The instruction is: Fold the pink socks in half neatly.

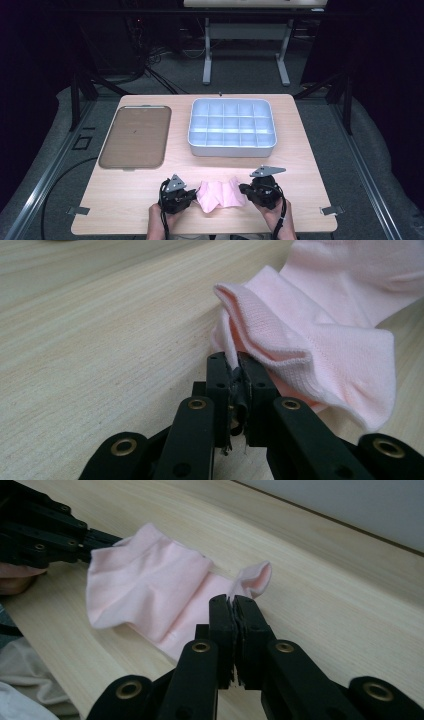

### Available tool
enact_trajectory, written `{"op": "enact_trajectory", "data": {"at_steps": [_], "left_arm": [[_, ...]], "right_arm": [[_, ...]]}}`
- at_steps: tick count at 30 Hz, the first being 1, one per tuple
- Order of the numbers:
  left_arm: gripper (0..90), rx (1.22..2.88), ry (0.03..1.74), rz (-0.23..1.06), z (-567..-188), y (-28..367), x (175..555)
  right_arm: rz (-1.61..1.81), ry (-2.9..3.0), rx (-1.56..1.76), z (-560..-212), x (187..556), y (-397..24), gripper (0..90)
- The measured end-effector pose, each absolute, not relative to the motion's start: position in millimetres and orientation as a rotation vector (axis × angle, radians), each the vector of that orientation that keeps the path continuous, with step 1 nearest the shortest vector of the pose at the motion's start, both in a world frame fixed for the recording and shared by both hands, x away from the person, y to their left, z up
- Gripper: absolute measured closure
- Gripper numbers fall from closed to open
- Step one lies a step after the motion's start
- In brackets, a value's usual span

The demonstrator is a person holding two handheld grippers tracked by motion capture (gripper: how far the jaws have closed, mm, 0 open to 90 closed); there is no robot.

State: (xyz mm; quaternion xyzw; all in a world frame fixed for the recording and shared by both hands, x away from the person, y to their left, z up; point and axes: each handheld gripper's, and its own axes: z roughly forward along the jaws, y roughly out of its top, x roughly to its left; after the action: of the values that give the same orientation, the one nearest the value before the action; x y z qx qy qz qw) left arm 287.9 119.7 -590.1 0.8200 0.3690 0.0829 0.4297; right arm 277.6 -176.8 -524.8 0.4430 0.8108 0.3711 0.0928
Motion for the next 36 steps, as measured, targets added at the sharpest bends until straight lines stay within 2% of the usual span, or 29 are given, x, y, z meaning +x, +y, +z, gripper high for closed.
{"op": "enact_trajectory", "data": {"at_steps": [13, 23, 36], "left_arm": [[84.5, 2.044, 0.921, 0.213, -590.3, 119.3, 287.5], [84.4, 2.041, 0.923, 0.215, -590.6, 119.2, 287.6], [84.5, 2.045, 0.920, 0.214, -590.3, 119.4, 287.5]], "right_arm": [[1.109, 2.484, 1.185, -507.1, 285.5, -138.8, 87.4], [1.097, 2.541, 1.121, -513.3, 290.9, -102.0, 87.6], [1.117, 2.567, 1.037, -520.3, 284.1, -79.3, 87.6]]}}
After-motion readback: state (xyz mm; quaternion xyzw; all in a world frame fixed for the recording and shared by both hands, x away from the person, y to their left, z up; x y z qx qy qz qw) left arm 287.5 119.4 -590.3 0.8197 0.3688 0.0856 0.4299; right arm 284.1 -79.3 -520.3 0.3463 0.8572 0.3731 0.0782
